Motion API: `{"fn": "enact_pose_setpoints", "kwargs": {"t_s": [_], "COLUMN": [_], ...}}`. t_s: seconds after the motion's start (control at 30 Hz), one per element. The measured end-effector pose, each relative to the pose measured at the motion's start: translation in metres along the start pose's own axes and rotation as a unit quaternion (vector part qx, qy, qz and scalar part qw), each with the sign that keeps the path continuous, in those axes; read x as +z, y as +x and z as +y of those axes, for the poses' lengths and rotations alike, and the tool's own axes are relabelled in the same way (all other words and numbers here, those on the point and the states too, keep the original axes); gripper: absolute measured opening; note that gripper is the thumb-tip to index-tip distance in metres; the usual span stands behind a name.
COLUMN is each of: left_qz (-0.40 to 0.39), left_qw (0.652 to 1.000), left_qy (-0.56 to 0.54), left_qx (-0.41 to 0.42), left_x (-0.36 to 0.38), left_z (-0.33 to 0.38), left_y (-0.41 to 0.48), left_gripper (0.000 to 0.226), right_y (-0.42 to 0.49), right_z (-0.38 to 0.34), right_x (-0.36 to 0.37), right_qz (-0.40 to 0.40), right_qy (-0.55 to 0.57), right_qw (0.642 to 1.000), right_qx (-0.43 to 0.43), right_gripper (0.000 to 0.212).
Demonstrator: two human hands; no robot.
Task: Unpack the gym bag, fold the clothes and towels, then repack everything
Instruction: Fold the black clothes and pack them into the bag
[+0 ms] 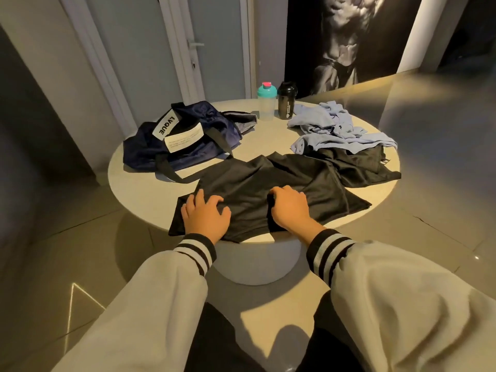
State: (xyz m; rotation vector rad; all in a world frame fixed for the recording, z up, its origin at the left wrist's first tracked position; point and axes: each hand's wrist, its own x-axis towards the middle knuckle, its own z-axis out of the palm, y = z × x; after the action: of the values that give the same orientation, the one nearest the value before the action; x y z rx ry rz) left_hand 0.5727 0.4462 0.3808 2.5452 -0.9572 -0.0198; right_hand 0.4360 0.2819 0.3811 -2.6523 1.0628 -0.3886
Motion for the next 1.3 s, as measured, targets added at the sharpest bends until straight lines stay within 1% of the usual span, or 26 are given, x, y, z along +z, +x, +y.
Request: {"fn": "enact_pose_setpoints", "kwargs": {"t_s": [0.07,0.1,0.17,0.23,0.33,0.4,0.43,0.47,0.53,0.6,0.67,0.73,0.8,0.87,0.93,1.0,1.1,1.2,1.27,1.3], "left_qz": [-0.054,-0.058,-0.039,-0.027,-0.011,0.014,0.011,-0.006,-0.043,-0.037,-0.025,-0.031,-0.058,-0.08,-0.065,-0.037,-0.052,-0.092,-0.115,-0.118], "left_qw": [0.998,0.998,0.999,0.995,0.987,0.988,0.989,0.99,0.994,0.997,0.998,0.998,0.997,0.994,0.994,0.996,0.996,0.994,0.993,0.992], "left_qy": [-0.008,0.002,-0.01,-0.08,-0.16,-0.155,-0.146,-0.136,-0.097,-0.063,-0.056,-0.042,-0.045,-0.071,-0.086,-0.078,-0.073,-0.045,-0.02,-0.021], "left_qx": [-0.012,-0.002,0.026,0.045,0.02,-0.015,-0.03,-0.038,-0.017,0.013,0.021,0.024,0.02,0.004,-0.01,-0.018,-0.029,-0.042,-0.028,-0.026], "left_x": [-0.001,-0.002,-0.004,-0.01,-0.023,-0.03,-0.031,-0.03,-0.022,-0.014,-0.008,-0.004,-0.004,-0.007,-0.012,-0.015,-0.014,-0.009,-0.004,-0.004], "left_z": [-0.006,-0.006,-0.004,-0.003,-0.006,-0.016,-0.024,-0.03,-0.037,-0.034,-0.029,-0.026,-0.025,-0.026,-0.029,-0.033,-0.035,-0.033,-0.029,-0.027], "left_y": [0.0,-0.001,-0.003,-0.001,0.011,0.024,0.031,0.035,0.038,0.033,0.028,0.026,0.027,0.031,0.038,0.047,0.067,0.089,0.101,0.105], "left_gripper": [0.045,0.047,0.043,0.034,0.026,0.022,0.023,0.026,0.031,0.034,0.036,0.034,0.031,0.027,0.022,0.019,0.025,0.036,0.041,0.044], "right_y": [0.009,0.013,0.02,0.025,0.036,0.041,0.043,0.045,0.05,0.056,0.059,0.058,0.053,0.049,0.048,0.05,0.057,0.062,0.066,0.069], "right_z": [-0.018,-0.028,-0.049,-0.066,-0.075,-0.071,-0.068,-0.065,-0.059,-0.056,-0.057,-0.063,-0.071,-0.078,-0.08,-0.08,-0.079,-0.082,-0.084,-0.084], "right_x": [0.005,0.007,0.013,0.015,0.022,0.028,0.031,0.033,0.033,0.032,0.029,0.027,0.024,0.023,0.024,0.025,0.026,0.022,0.022,0.023], "right_qz": [-0.015,-0.023,-0.033,-0.055,-0.086,-0.096,-0.097,-0.093,-0.076,-0.06,-0.044,-0.015,0.002,-0.014,-0.043,-0.055,0.001,0.065,0.078,0.071], "right_qy": [0.051,0.089,0.163,0.203,0.19,0.149,0.132,0.122,0.122,0.132,0.137,0.15,0.172,0.159,0.099,0.074,0.118,0.205,0.24,0.244], "right_qw": [0.998,0.995,0.983,0.973,0.974,0.981,0.984,0.986,0.988,0.989,0.99,0.988,0.985,0.987,0.994,0.995,0.991,0.971,0.96,0.959], "right_qx": [-0.026,-0.046,-0.082,-0.098,-0.094,-0.081,-0.076,-0.071,-0.052,-0.018,0.009,0.016,0.005,-0.008,-0.025,-0.041,-0.058,-0.102,-0.124,-0.126], "right_gripper": [0.042,0.043,0.042,0.044,0.048,0.052,0.053,0.051,0.05,0.051,0.051,0.05,0.048,0.048,0.046,0.039,0.039,0.036,0.036,0.036]}}
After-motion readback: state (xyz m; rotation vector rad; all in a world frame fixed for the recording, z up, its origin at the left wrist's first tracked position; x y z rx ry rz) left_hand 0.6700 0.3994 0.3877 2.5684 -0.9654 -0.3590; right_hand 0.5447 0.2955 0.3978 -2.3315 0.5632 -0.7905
